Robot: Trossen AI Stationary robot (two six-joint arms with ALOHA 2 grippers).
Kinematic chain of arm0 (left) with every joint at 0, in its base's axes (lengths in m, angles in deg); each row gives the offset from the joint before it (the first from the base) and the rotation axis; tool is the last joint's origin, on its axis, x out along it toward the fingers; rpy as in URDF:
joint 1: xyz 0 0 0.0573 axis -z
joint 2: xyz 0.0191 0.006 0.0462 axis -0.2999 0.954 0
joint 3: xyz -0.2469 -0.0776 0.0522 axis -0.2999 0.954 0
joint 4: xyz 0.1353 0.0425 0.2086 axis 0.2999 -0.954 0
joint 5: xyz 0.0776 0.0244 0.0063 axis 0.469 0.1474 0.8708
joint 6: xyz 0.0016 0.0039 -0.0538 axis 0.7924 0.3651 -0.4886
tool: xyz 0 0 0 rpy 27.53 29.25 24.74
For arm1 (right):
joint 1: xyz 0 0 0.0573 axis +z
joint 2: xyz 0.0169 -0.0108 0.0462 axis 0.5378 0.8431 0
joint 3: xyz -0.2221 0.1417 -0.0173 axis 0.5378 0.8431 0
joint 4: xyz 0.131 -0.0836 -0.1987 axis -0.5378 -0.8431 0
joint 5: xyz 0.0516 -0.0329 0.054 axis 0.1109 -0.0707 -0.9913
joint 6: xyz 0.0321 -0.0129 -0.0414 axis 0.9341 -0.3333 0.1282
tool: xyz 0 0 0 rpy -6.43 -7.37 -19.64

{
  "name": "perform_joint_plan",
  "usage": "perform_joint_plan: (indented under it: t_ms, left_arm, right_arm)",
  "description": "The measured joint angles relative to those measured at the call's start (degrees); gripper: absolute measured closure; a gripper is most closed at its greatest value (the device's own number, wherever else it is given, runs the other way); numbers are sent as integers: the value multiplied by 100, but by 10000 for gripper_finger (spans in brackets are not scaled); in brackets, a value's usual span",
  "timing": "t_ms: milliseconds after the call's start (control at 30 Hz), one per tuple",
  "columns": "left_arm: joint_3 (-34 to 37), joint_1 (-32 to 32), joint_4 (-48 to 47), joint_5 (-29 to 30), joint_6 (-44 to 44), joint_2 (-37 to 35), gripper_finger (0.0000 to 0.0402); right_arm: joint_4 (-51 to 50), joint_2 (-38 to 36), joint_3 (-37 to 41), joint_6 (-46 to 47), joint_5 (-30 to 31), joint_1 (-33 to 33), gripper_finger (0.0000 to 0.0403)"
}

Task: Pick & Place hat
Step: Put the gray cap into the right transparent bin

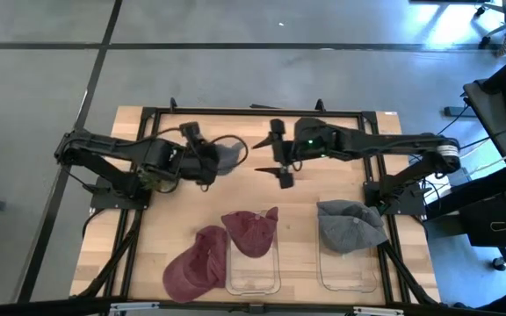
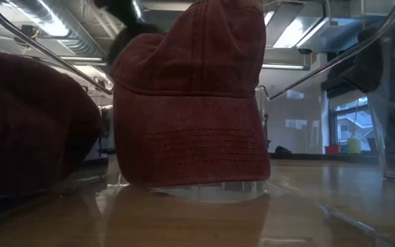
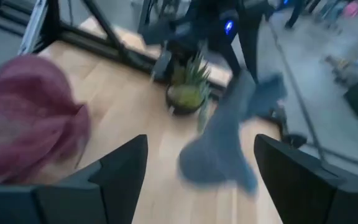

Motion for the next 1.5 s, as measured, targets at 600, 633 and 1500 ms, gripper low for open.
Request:
perform_joint_plan:
  t_ms: [600,633,1500]
  left_arm:
    - [-5,-502,2884,-193,2519,303,376]
    - [-7,-501,2966,-233,2546,323,376]
    - [0,-499,2963,-357,2476,358,343]
  right_arm:
    - [1596,682,-103,-17,1162,-21,115]
    - [1461,683,-149,16,1161,-39,118]
    - [286,673,-508,612,752,-334,391]
